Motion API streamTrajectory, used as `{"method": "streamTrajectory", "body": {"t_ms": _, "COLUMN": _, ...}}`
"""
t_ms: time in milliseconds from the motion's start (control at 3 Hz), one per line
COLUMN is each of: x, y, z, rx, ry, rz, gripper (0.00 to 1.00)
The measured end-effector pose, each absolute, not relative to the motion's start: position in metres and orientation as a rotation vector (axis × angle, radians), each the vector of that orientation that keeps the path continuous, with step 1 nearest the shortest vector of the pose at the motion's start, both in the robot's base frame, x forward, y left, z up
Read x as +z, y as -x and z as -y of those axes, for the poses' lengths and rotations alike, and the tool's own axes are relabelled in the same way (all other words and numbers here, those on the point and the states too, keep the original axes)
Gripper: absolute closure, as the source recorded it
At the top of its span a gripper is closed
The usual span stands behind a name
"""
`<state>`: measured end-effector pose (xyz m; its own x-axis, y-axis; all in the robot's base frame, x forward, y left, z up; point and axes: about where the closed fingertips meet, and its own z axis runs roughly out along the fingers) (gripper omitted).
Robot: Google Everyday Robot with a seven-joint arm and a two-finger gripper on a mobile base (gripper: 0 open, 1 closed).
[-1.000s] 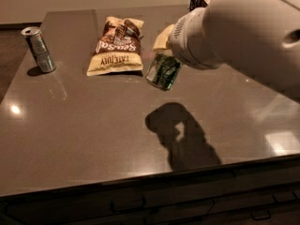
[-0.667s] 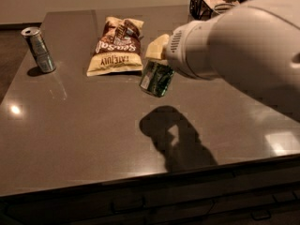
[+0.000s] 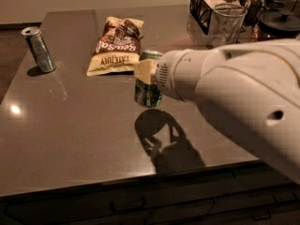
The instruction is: Place green can upright
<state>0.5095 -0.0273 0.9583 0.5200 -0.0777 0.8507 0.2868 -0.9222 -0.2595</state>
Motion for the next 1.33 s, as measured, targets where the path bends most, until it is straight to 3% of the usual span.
{"method": "streamTrajectory", "body": {"t_ms": 667, "x": 0.951, "y": -0.507, "z": 0.031, "rx": -1.594, "ry": 2.333, "rz": 0.379, "gripper": 1.0}}
{"method": "streamTrajectory", "body": {"t_ms": 1333, "x": 0.947, "y": -0.499, "z": 0.044, "rx": -1.686, "ry": 2.27, "rz": 0.358, "gripper": 1.0}}
